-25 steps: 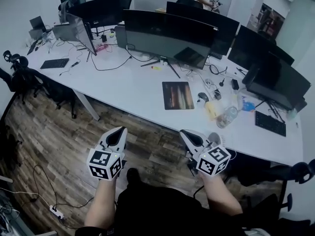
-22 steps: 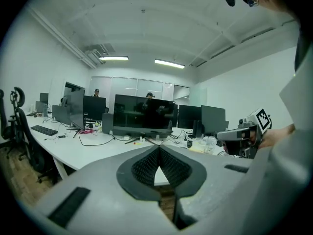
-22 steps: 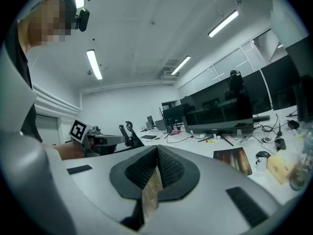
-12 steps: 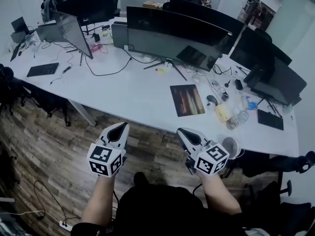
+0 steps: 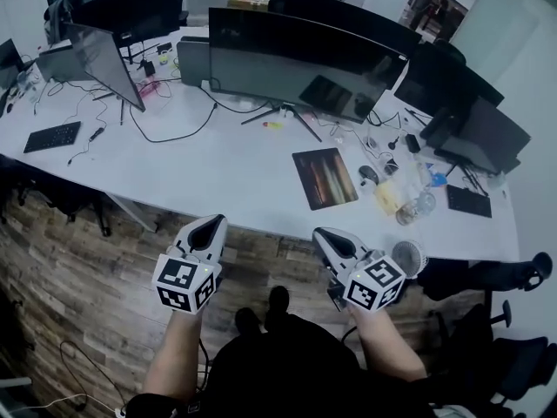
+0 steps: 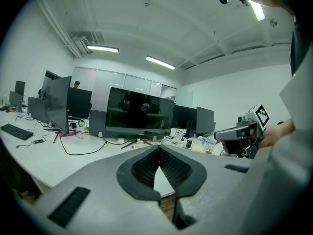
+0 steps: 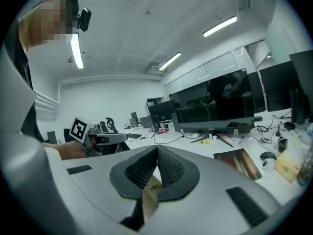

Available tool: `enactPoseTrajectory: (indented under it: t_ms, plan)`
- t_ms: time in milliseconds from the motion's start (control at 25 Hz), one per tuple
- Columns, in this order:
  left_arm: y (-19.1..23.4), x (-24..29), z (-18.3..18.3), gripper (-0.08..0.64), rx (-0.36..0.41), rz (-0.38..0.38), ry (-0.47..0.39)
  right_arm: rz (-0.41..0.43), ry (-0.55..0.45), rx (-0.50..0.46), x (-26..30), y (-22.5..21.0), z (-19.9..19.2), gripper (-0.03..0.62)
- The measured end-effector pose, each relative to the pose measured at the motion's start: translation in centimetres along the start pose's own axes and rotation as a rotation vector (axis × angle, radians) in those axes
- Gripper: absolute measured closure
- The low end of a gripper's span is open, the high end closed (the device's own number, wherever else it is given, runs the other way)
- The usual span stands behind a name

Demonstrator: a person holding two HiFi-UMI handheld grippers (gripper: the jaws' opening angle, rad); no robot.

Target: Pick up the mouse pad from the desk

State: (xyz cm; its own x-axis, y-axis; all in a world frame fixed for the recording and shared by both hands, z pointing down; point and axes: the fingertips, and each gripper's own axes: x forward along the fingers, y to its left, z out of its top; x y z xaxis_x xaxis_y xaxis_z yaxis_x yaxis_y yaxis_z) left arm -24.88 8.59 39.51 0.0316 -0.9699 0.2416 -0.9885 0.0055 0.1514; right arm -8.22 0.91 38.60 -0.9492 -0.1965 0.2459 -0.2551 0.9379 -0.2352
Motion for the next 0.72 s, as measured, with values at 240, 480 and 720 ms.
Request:
enactPoseTrajectory:
  t_ms: [240, 480, 720]
  plan:
    - [0.0, 5.9, 0.4, 0.551, 0.021, -0.043, 0.030, -0.060, -0.009, 0.041, 0.2, -5.0, -0.4, 0.588]
    - [-0.2, 13.2, 2.1, 0.551, 0.081, -0.076, 0.077, -0.134, -0.043, 0.077, 1.2, -12.9, 0.3, 0.588]
    - [-0.9, 20.4, 3.6, 0.551, 0.094, -0.097, 0.109, -0.129, -0.069, 0.109, 2.6, -19.3, 1.8, 0.588]
